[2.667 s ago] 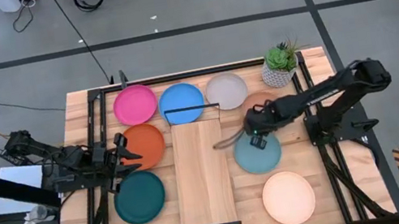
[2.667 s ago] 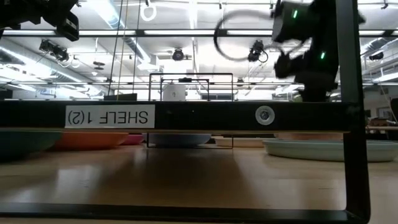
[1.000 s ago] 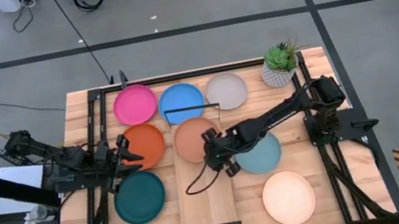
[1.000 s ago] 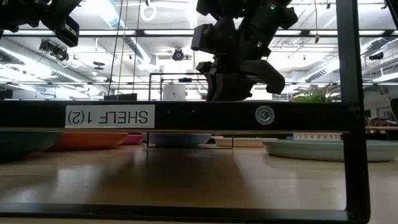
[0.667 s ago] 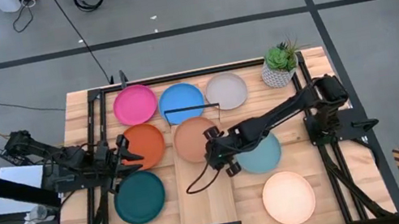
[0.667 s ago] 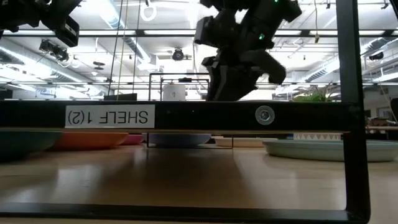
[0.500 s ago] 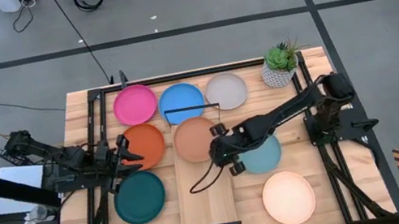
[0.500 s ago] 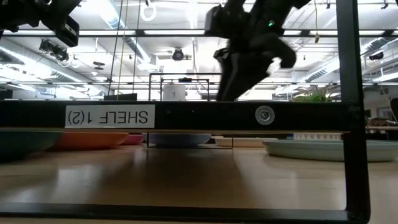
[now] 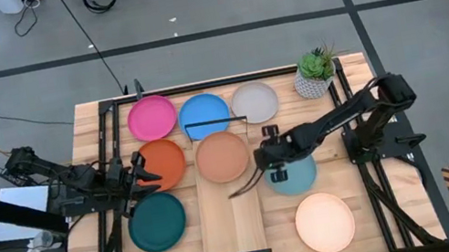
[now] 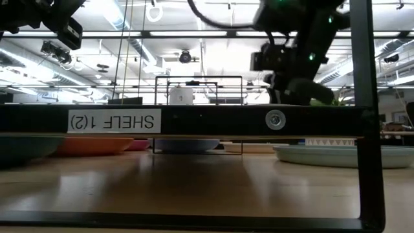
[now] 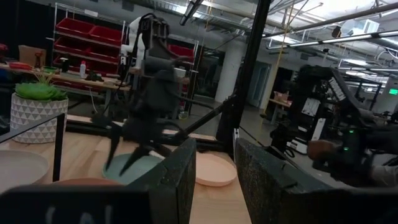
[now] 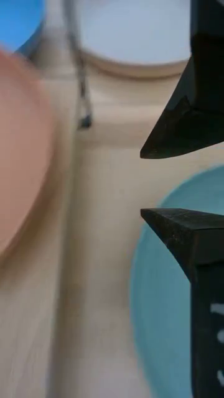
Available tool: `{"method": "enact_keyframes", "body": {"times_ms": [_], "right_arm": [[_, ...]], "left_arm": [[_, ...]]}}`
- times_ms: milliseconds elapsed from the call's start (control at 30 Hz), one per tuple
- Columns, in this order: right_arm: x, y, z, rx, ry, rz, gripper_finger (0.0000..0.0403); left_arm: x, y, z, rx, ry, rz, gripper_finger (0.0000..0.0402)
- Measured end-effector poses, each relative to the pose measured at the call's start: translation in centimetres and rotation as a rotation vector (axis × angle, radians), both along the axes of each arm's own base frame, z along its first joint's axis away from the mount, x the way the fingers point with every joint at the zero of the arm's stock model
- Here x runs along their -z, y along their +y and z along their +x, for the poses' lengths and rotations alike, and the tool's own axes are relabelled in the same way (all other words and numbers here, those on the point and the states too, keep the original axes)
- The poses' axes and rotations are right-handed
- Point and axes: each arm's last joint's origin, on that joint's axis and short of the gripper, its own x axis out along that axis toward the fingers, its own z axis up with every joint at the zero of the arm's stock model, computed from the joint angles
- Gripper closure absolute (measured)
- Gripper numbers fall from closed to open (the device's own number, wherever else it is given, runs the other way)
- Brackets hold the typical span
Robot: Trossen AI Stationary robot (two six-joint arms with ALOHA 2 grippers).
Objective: Place and stack plates onto a shelf
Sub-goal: Stack the light blue plate on top of the brown plate on the shelf
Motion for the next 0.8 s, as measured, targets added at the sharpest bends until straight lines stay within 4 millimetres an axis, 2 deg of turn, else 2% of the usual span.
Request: {"method": "enact_keyframes", "body": {"times_ms": [167,333,433,600,800], "right_arm": [[0.3,-1.7,-2.2,0.021,-0.022,0.094,0.0259],[-0.1,-1.7,-3.7,0.035,0.003,0.124,0.0259],[-0.4,-1.4,-4.3,0.086,0.019,0.211,0.026],[0.4,1.5,-4.4,0.078,0.065,0.285,0.0274],[0.6,5.7,-3.0,0.043,0.077,0.334,0.0278]], "left_arm": [[0.1,0.0,0.0,0.0,0.005,0.003,0.0283],[0.1,0.0,0.0,-0.001,0.005,0.005,0.0283],[0.1,0.0,0.0,0.0,0.005,0.004,0.0283],[0.0,0.0,0.0,0.0,0.004,0.005,0.0283],[0.0,0.0,0.0,-0.001,0.004,0.007,0.0283]]}}
